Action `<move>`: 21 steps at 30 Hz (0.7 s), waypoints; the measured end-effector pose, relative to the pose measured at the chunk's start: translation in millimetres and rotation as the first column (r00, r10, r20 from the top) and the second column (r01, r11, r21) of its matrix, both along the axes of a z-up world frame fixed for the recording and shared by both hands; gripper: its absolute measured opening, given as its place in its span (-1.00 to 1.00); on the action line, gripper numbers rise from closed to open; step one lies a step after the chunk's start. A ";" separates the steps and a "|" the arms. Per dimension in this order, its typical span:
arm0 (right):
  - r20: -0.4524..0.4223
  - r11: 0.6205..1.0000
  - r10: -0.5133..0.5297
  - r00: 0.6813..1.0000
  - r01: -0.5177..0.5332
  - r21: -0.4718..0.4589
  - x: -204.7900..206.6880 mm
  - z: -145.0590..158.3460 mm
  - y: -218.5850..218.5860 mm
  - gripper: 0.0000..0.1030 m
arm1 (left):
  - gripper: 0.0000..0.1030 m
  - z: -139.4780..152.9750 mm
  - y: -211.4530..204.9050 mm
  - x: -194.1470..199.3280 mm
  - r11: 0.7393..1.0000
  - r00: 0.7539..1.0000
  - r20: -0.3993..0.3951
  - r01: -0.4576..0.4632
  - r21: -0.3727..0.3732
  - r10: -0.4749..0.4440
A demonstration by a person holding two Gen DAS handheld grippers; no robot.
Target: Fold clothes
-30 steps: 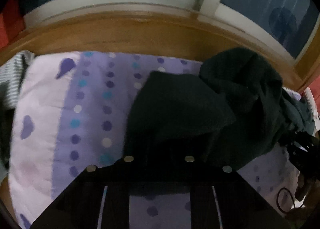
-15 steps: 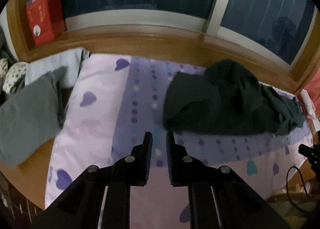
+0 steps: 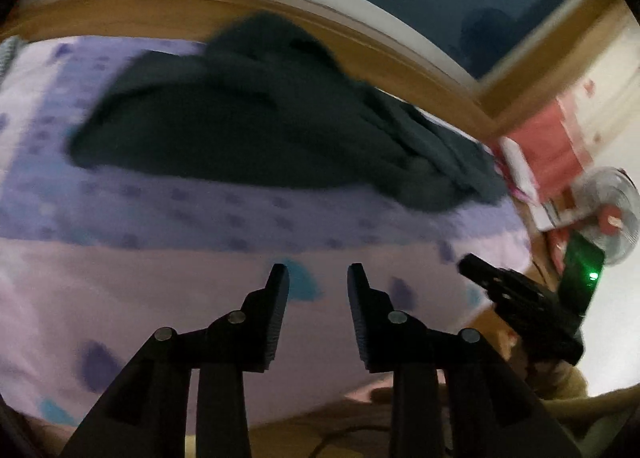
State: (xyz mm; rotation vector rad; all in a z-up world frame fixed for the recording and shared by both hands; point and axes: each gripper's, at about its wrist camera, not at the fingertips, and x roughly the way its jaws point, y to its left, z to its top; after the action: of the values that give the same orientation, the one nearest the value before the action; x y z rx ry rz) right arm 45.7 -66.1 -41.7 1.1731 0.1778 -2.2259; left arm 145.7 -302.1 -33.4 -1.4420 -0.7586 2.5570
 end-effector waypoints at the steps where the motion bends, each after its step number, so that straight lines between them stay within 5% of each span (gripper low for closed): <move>1: 0.001 1.000 -0.029 1.000 0.029 -0.004 0.9 0.8 14.3 -0.66 | -0.43 1.1 14.8 -2.4 1.000 1.000 0.000 0.019 0.000 -0.019; 3: -0.001 0.994 -0.103 0.995 0.103 -0.018 2.9 2.5 47.4 -0.34 | -0.43 7.1 44.8 -5.1 0.998 0.999 -0.010 0.049 -0.031 -0.049; 5: -0.009 0.987 -0.154 0.988 0.153 -0.037 5.3 4.7 72.5 -0.22 | -0.43 11.4 73.6 -5.9 0.997 0.997 -0.015 0.069 -0.038 -0.069; 8: -0.014 0.979 -0.198 0.980 0.198 -0.047 5.2 10.2 111.5 -0.21 | -0.42 7.4 113.8 -2.9 0.991 0.990 0.028 0.137 0.000 -0.137; 14: -0.047 0.971 -0.236 0.971 0.233 -0.051 -0.3 8.3 161.3 -0.10 | -0.38 -3.6 185.5 -3.2 0.939 0.929 0.143 0.344 -0.001 -0.340; 21: -0.027 0.964 -0.261 0.965 0.258 -0.068 -45.1 -2.1 177.5 -0.10 | -0.18 2.1 195.2 -57.1 0.918 0.925 0.095 0.378 -0.121 -0.369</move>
State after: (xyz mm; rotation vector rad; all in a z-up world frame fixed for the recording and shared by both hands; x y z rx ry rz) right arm 0.6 111.4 -43.8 1.1797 -0.0363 -2.4608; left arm 88.6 -106.8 -31.3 -1.5476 -0.2775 2.3096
